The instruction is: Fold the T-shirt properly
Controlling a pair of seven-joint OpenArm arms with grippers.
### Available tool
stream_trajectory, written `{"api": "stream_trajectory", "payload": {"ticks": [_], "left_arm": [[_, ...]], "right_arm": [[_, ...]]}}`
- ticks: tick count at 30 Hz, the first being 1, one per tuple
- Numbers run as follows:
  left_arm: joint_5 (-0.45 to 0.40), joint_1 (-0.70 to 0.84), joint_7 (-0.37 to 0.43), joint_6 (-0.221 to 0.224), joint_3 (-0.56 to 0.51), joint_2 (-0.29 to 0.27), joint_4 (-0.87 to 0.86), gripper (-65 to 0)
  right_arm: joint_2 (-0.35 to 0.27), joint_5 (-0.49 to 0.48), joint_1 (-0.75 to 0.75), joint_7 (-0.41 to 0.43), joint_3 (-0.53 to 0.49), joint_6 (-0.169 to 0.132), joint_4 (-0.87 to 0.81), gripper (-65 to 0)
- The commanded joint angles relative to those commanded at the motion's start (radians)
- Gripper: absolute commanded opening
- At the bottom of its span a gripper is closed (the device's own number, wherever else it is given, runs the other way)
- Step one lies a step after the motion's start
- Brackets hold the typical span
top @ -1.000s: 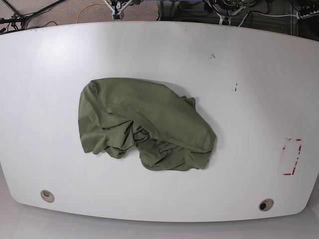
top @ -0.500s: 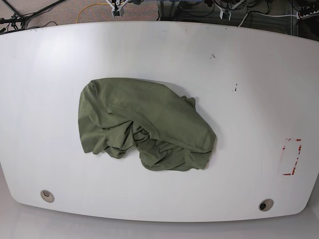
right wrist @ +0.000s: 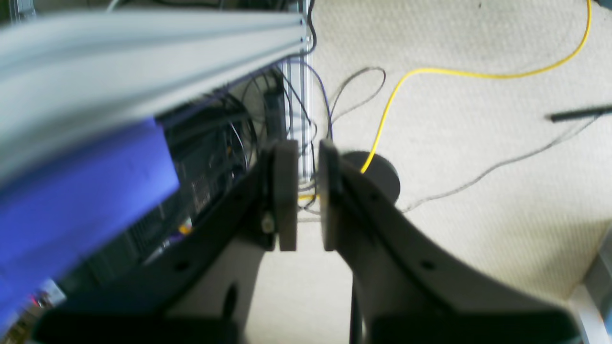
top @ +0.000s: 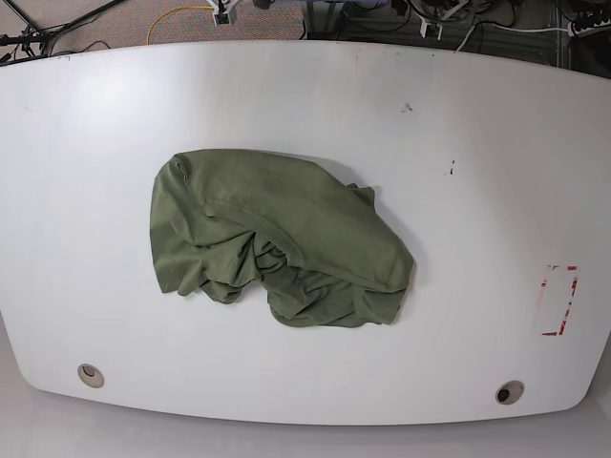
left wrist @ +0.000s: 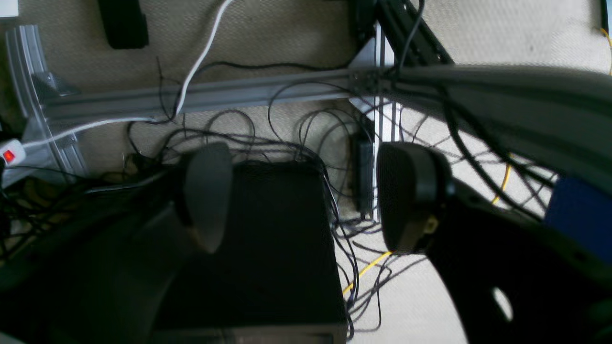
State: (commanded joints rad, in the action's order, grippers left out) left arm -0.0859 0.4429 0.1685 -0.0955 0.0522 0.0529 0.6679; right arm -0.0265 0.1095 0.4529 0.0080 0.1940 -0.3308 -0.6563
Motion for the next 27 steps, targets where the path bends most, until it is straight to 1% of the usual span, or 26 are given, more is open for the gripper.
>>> {"api": "stream_trajectory", "payload": {"ticks": [5, 9, 11, 21, 27], "left_arm": [[0.001, 0.019, 0.007, -0.001, 0.003, -0.001, 0.028, -26.5], [0.002, 0.034, 0.007, -0.002, 0.002, -0.002, 0.056, -24.7], [0.001, 0.063, 0.015, -0.004, 0.003, -0.006, 0.093, -24.9], [0.000, 0.127, -0.014, -0.003, 0.000, 0.000, 0.186, -22.9], [0.008, 0.168, 0.001, -0.004, 0.004, -0.001, 0.243, -23.0]], "right_arm": [[0.004, 0.000, 0.036, 0.003, 0.002, -0.002, -0.041, -56.9], [0.008, 0.000, 0.064, 0.006, 0.003, -0.004, -0.069, -56.8], [0.014, -0.010, 0.087, 0.015, 0.010, -0.004, -0.122, -56.8], [0.026, -0.007, 0.148, 0.024, 0.016, -0.001, -0.208, -57.3], [0.045, -0.007, 0.198, 0.019, 0.012, -0.003, -0.295, -57.9]]}}
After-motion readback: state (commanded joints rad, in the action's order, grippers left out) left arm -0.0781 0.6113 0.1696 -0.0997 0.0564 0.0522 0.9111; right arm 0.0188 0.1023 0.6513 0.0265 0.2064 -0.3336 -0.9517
